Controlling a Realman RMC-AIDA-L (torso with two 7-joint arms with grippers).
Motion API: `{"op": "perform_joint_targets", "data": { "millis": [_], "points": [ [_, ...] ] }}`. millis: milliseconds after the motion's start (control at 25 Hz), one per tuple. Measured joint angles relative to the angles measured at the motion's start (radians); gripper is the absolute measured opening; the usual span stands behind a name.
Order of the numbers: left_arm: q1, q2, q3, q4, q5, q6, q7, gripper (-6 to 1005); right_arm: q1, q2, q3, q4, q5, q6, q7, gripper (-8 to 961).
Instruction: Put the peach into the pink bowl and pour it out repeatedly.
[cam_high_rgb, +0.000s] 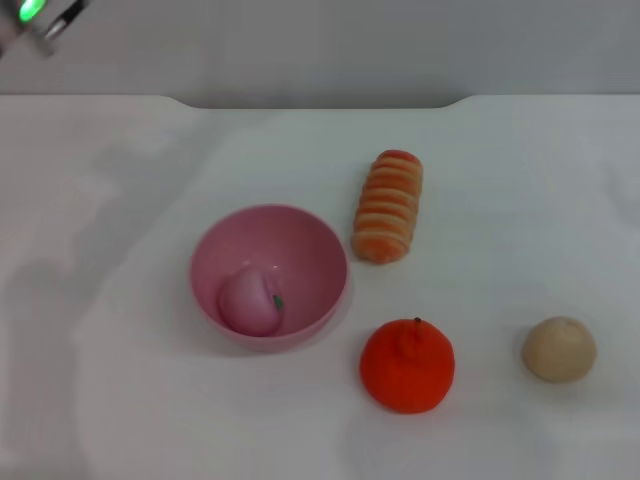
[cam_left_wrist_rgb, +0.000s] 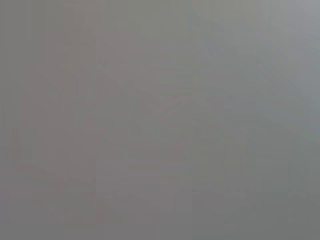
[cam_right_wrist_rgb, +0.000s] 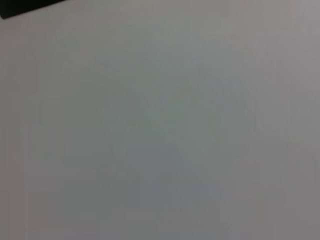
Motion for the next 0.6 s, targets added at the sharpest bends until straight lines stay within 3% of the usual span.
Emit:
{"op": "perform_joint_targets", "data": {
  "millis": [40,80,160,200,240,280,360,400,600],
  "points": [
    [0.000,0.000,0.000,0.000,0.000,0.000,0.000,805,0.000,0.000,0.000,0.000,0.000,0.000,0.000,535],
    [0.013,0.000,0.006,-0.109,-0.196,0.059,0.160,805,0.005,-0.001,0.008,0.015,0.019,0.002,-0.005,535],
    [0.013,0.000,0.006,-0.109,-0.196,0.059,0.160,805,0.013,-0.003,0.024,0.040,0.054,0.005,-0.024,535],
    [0.021,0.000,0.009,-0.198,-0.354,0.122,0.285,804,0.020,-0.003,0.043,0.067,0.095,0.006,-0.064,534],
    [0.034,-0.002,0.010,-0.381,-0.576,0.271,0.487,804,0.020,-0.003,0.043,0.067,0.095,0.006,-0.064,534],
    [0.040,-0.004,0.010,-0.435,-0.629,0.312,0.549,804,0.025,-0.004,0.051,0.080,0.116,0.007,-0.087,534],
    [0.047,-0.005,0.012,-0.479,-0.671,0.347,0.602,804,0.034,-0.003,0.067,0.105,0.148,0.009,-0.120,534],
    [0.065,-0.007,0.014,-0.561,-0.725,0.398,0.668,804,0.037,-0.004,0.077,0.113,0.154,0.014,-0.126,534],
    [0.115,-0.008,0.016,-0.629,-0.755,0.424,0.668,805,0.060,-0.005,0.133,0.150,0.159,0.050,-0.159,534]
  ]
}}
